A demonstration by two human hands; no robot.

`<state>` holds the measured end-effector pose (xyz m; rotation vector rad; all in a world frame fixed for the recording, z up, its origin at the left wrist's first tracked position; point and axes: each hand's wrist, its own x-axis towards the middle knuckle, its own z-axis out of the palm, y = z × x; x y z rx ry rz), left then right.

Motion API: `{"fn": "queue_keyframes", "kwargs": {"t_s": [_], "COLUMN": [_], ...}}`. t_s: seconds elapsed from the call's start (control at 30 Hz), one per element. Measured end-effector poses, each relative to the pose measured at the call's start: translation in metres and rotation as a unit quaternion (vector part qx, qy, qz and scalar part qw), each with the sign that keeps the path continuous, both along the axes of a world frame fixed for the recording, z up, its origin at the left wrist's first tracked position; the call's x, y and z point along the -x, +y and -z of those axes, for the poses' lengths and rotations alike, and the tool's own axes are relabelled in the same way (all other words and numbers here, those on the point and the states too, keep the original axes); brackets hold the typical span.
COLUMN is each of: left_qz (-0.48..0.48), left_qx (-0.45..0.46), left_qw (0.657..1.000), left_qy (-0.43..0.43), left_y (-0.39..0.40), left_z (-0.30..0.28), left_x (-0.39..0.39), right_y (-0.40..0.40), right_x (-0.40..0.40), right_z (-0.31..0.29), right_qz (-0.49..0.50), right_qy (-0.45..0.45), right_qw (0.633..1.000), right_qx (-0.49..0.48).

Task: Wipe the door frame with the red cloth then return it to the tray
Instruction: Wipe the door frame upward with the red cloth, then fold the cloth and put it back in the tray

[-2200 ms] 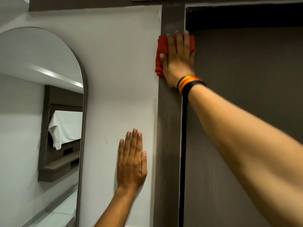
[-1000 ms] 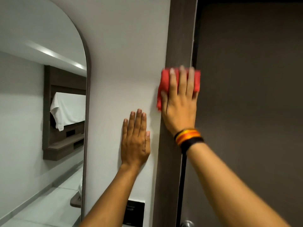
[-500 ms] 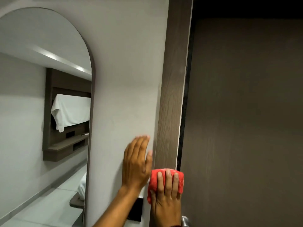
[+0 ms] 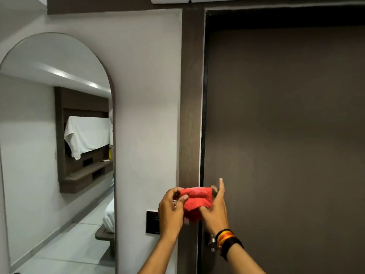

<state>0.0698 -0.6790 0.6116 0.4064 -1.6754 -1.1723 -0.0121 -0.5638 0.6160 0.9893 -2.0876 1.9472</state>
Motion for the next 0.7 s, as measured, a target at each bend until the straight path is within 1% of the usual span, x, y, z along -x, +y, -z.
{"fn": "queue_keyframes", "kwargs": {"t_s": [0.03, 0.17, 0.27, 0.37, 0.47, 0.6, 0.7], "left_qz": [0.004, 0.021, 0.045, 0.086, 0.140, 0.220, 0.291], "left_qx": [0.001, 0.023, 0.038, 0.061, 0.069, 0.068, 0.065], "left_qw": [1.000, 0.999, 0.997, 0.994, 0.987, 0.973, 0.953], "left_qy": [0.009, 0.024, 0.040, 0.039, 0.030, -0.006, -0.044], "left_y": [0.007, 0.038, 0.075, 0.133, 0.197, 0.287, 0.373], "left_z": [0.000, -0.006, -0.011, -0.009, 0.001, 0.025, 0.061], "left_x": [-0.002, -0.003, 0.010, 0.039, 0.065, 0.093, 0.112], "right_y": [0.010, 0.064, 0.116, 0.174, 0.237, 0.339, 0.427], "right_x": [0.002, 0.007, -0.001, 0.010, 0.026, 0.031, 0.026], "right_z": [0.000, 0.011, 0.009, 0.013, 0.025, 0.049, 0.081], "right_qz": [-0.030, -0.160, -0.176, -0.094, -0.023, 0.058, 0.142], "right_qy": [-0.031, -0.083, -0.148, -0.173, -0.182, -0.211, -0.239], "right_qw": [0.999, 0.983, 0.973, 0.978, 0.978, 0.968, 0.951], "right_qx": [-0.002, -0.022, 0.015, 0.073, 0.095, 0.119, 0.136]}}
